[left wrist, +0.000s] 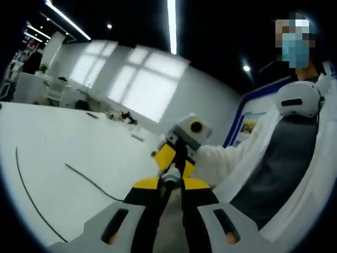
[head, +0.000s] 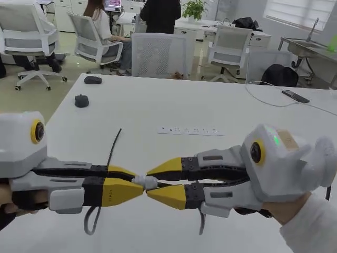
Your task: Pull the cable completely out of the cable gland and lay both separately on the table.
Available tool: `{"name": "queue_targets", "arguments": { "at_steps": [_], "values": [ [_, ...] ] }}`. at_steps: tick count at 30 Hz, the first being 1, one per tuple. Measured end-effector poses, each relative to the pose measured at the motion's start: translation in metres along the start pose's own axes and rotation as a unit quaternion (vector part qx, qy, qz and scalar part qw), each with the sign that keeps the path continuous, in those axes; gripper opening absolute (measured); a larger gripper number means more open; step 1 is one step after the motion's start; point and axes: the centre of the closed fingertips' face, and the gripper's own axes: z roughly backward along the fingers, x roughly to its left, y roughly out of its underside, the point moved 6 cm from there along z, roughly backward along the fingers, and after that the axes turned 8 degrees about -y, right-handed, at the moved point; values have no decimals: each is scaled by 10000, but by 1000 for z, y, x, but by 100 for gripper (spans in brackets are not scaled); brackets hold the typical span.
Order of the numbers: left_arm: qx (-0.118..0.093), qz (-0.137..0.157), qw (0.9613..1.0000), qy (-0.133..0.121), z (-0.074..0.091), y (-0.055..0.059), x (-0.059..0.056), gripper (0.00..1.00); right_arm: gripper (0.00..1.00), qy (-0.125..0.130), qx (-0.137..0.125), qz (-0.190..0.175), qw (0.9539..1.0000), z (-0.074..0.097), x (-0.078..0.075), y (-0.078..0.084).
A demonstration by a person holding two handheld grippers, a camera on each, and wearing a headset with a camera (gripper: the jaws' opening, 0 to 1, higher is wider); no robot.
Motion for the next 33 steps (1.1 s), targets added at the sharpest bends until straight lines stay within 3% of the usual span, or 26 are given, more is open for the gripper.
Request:
{"name": "queue_targets", "arguments": {
  "at_steps": [1, 4, 7, 9, 11, 14, 18, 22, 29, 33],
  "values": [
    [59, 101, 9999, 6, 0, 1, 1, 15, 10, -8, 29, 1, 10000, -1, 0, 1],
    [35, 23, 10000, -32, 0, 2, 0, 15, 11, 14, 17, -186, 9998, -2, -2, 2],
    [-22, -136, 9998, -121, 1, 1, 2, 15, 12, 150, -23, -588, 9982, -2, -5, 5],
    [-118, -444, 9987, -236, 1, -1, 4, 15, 12, 217, -18, -772, 9968, -1, -8, 7],
    [-183, -810, 9961, -305, 2, -2, 3, 15, 13, 236, -72, -1241, 9920, 2, -10, 9],
    [-238, -1354, 9896, -419, 3, -3, 2, 15, 19, 301, -119, -1679, 9853, 6, -13, 13],
    [-233, -1530, 9869, -462, 3, -2, 1, 15, 19, 370, -59, -1643, 9857, 8, -16, 17],
    [-306, -1554, 9863, -456, 4, -3, 1, 15, 4, 211, 134, -1392, 9900, 4, -13, 20],
    [-415, -1729, 9825, -562, 7, -7, 4, 16, 2, 238, -64, -1366, 9903, 1, -15, 18],
    [-560, -1676, 9830, -504, 7, -11, 2, 16, 2, 234, -216, -1290, 9911, 4, -16, 13]
  ]
}}
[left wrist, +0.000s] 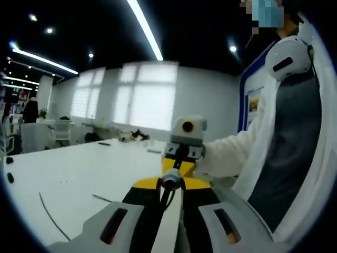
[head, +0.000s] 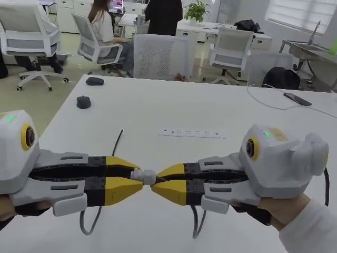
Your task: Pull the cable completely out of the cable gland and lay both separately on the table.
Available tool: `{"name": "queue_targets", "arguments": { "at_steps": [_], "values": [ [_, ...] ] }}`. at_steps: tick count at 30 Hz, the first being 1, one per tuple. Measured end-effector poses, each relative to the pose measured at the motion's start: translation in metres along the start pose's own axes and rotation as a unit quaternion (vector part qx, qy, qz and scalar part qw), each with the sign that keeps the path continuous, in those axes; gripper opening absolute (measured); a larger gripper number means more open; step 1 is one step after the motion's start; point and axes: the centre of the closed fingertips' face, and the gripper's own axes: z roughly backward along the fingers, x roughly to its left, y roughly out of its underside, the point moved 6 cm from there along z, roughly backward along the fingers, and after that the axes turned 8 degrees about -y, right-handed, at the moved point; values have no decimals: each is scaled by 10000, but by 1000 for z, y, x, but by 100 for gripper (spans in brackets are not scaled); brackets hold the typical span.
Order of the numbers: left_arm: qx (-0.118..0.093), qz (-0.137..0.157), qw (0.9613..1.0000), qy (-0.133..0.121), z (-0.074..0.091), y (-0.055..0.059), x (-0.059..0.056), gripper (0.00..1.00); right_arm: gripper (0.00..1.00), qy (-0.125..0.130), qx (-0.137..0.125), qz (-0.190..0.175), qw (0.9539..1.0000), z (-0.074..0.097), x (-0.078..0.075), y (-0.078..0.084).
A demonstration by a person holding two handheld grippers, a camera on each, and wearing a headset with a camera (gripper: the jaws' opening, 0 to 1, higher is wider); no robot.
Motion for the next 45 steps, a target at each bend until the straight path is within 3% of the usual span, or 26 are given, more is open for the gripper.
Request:
{"name": "queue_targets", "arguments": {
  "at_steps": [5, 9, 13, 14, 17, 20, 21, 25, 29, 34, 38, 45],
  "values": [
    [-189, 123, 9997, 62, -2, -4, 2, 17, 2, 13, -178, -23, 9998, 3, 0, -4],
    [-310, 121, 9994, -5, -4, -7, 5, 24, 2, 10, -300, -51, 9995, 5, 1, -7],
    [-350, 231, 9991, 97, -5, -7, 4, 22, 2, 22, -335, -67, 9994, 5, 0, -8],
    [-333, 312, 9987, 242, -6, -7, 0, 24, 2, 39, -394, -73, 9992, 4, -1, -9],
    [-307, 228, 9989, 262, -12, -5, -3, 32, 2, -4, -455, -79, 9989, 2, -1, -12],
    [-213, 224, 9992, 267, -14, -2, -1, 17, 2, -81, -462, -42, 9989, -1, 0, -13],
    [-311, 389, 9984, 256, -13, -3, 1, 17, 2, -85, -453, -34, 9989, -2, 0, -13],
    [-429, 439, 9976, 334, -8, -6, 1, 17, 2, -112, -508, -53, 9986, -2, 0, -15],
    [-343, 603, 9971, 324, -8, -5, 3, 16, 2, -108, -442, -60, 9989, -4, -1, -13],
    [-386, 811, 9956, 249, -5, -6, 5, 16, 2, -58, -287, -12, 9996, -1, -4, -9],
    [-298, 1154, 9926, 245, -3, -2, 7, 16, 2, -49, -37, -86, 9999, 3, -6, 1],
    [-273, 1205, 9921, 197, -2, 1, 7, 16, 2, 6, 595, -106, 9982, 9, -8, 27]
  ]
}}
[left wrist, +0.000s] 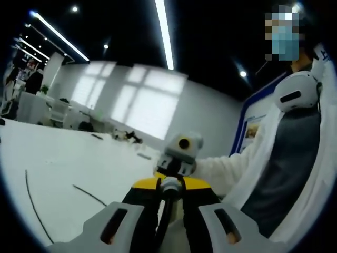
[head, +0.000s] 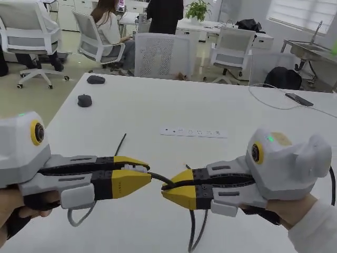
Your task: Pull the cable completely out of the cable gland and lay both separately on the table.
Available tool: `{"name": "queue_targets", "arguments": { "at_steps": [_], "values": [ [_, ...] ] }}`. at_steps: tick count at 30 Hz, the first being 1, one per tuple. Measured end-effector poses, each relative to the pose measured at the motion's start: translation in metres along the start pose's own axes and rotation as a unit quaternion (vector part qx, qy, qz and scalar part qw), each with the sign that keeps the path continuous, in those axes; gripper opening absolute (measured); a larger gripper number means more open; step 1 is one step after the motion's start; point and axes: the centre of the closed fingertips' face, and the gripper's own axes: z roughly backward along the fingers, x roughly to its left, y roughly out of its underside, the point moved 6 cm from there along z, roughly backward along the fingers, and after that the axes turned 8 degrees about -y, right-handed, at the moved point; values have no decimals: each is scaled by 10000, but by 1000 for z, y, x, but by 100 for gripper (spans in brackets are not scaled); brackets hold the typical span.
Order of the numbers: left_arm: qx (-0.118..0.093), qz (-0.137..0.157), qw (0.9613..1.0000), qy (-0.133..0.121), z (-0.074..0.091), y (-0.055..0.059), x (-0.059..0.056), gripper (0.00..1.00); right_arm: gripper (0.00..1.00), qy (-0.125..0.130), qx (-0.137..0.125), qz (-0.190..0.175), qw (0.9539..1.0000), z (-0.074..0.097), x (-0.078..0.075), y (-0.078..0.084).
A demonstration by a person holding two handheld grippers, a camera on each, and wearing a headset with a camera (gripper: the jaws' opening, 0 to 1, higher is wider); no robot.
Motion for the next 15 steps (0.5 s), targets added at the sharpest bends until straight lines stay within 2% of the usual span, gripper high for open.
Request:
{"name": "queue_targets", "arguments": {
  "at_steps": [6, 11, 15],
  "values": [
    [-3, 87, 9999, -67, 4, 0, 3, 16, 2, 141, 543, -52, 9984, 6, -6, 24],
    [-7, 96, 9999, -85, 5, 0, 2, 16, 2, 296, 1084, -140, 9936, 11, -11, 50],
    [-12, 119, 9999, -92, 5, 1, 2, 16, 2, 365, 1263, -205, 9911, 13, -12, 62]
  ]
}}
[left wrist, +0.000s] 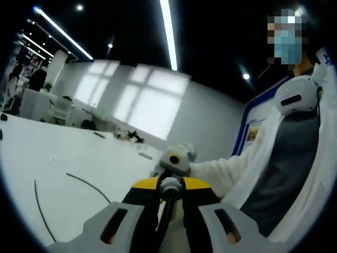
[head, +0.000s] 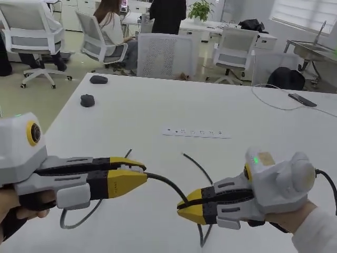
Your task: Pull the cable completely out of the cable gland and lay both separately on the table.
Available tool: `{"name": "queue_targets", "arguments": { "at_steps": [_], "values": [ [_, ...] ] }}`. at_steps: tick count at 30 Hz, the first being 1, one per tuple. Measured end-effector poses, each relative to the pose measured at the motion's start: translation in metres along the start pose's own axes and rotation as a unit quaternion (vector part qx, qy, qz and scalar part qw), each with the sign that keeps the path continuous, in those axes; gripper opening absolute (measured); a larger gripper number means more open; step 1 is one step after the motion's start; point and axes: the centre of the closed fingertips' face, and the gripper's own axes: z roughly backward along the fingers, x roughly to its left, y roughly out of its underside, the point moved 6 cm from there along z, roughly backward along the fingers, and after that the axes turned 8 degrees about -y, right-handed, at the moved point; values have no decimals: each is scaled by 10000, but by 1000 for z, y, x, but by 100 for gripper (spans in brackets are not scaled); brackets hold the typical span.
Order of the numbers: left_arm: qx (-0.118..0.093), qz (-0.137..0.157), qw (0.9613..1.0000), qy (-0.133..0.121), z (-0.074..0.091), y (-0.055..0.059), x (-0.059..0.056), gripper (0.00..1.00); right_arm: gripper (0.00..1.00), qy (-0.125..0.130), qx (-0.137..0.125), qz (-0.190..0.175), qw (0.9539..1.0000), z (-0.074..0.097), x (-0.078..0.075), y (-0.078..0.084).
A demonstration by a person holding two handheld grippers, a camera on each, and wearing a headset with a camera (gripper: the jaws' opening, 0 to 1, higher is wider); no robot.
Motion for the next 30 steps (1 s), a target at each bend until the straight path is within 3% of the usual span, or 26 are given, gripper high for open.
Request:
{"name": "queue_targets", "arguments": {
  "at_steps": [10, 12, 15, 21, 27, 30],
  "values": [
    [145, -83, 9998, -141, -3, 3, 2, 16, 3, -31, 147, 1, 9999, 4, 4, -1],
    [229, -133, 9995, -184, -4, 4, 3, 16, 6, -15, -14, -47, 10000, 6, 4, -9],
    [332, -208, 9990, -193, -6, 8, 2, 16, 17, 2, -440, 24, 9990, 10, 5, -36],
    [380, -239, 9988, -173, -12, 11, 0, 16, 15, -129, -605, 375, 9974, 2, 13, -69],
    [415, -328, 9984, -193, -12, 11, -1, 16, 5, -252, -601, 368, 9972, -11, 17, -75],
    [367, -318, 9986, -209, -12, 9, -1, 16, 3, -301, -910, 192, 9952, -14, 18, -80]
  ]
}}
